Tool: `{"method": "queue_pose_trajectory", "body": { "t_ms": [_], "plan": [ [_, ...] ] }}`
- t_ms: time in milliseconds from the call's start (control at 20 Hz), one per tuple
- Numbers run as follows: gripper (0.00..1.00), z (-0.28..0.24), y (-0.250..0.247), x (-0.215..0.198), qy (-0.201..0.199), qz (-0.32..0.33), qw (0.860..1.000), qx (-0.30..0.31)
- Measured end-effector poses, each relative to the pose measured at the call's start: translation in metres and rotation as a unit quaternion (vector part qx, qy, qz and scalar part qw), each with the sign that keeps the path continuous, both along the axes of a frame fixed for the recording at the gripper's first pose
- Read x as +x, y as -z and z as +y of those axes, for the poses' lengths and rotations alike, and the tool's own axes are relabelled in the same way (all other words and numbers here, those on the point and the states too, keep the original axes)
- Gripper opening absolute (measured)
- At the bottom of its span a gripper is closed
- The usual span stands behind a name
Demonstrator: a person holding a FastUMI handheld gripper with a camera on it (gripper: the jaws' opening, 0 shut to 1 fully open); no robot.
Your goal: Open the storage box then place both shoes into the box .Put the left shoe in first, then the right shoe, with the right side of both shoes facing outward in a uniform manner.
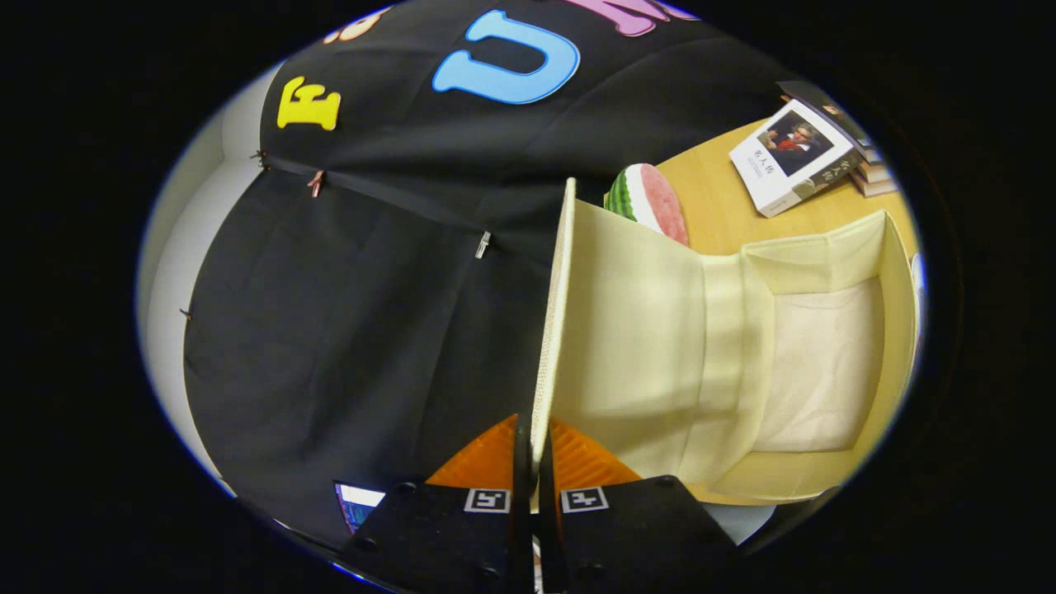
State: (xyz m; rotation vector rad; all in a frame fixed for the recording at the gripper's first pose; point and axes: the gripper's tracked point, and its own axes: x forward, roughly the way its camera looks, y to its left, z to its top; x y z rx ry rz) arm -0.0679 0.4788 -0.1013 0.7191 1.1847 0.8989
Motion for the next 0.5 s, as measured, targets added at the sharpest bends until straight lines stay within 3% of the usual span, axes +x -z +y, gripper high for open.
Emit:
{"method": "queue_pose_trajectory", "body": {
  "t_ms": [350, 400, 500],
  "plan": [
    [0.08, 0.043, 0.026, -0.011, -0.005, -0.009, 0.999, -0.033],
    [0.11, 0.047, 0.025, -0.012, -0.004, -0.008, 1.0, -0.03],
    [0.55, 0.037, 0.015, -0.007, -0.005, -0.013, 1.0, -0.018]
  ]
}}
